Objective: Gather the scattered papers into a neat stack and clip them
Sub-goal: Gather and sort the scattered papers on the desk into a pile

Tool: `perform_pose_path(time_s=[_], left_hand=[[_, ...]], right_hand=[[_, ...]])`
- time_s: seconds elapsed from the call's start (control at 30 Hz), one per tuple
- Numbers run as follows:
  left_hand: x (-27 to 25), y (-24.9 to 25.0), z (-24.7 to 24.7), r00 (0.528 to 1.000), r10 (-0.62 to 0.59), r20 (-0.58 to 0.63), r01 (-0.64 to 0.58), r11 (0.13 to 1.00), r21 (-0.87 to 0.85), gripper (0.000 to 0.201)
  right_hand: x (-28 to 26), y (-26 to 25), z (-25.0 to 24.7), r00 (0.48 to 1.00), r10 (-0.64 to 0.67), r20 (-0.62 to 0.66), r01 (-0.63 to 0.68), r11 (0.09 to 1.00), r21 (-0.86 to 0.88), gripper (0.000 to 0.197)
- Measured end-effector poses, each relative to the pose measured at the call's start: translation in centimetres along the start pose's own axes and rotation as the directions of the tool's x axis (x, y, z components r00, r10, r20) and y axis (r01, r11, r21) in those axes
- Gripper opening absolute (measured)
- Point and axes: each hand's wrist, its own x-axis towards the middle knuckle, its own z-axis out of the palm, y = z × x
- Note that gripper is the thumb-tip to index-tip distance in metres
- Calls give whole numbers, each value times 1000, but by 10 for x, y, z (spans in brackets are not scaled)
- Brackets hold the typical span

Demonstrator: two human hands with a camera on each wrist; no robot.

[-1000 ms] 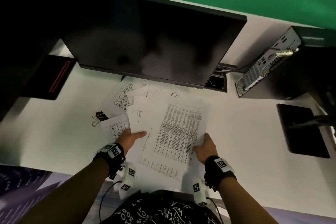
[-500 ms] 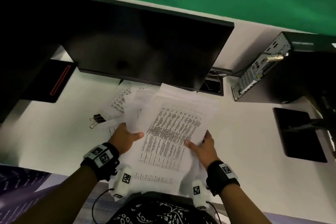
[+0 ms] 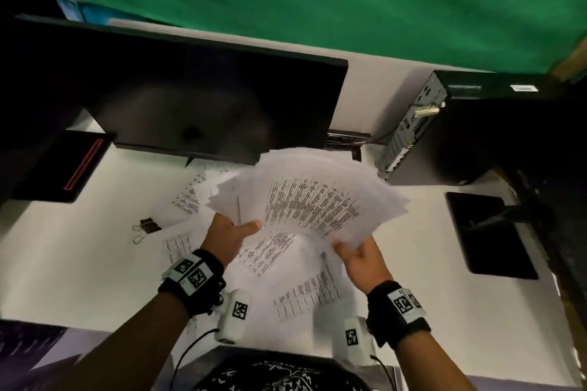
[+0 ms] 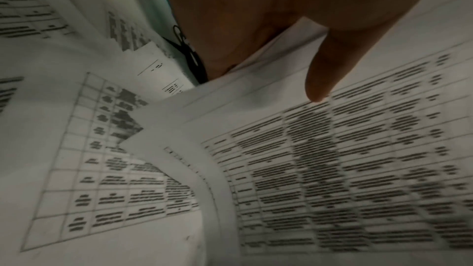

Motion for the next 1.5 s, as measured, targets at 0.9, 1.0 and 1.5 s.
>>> perform_pose_path(time_s=[0.9,1.0,1.5], left_hand=[[24,13,30,992,120,22,-122,960,254,43],[22,12,28,983,180,-19,-171,956,237,36],[25,16,28,987,154,49,-161,951,265,36]], right_hand=[[25,-10,15,979,-145,-145,159,984,86,54],[22,-14,17,958,-149,-246,191,969,158,57],[24,-2,5,964,-26,-266,110,946,306,73]])
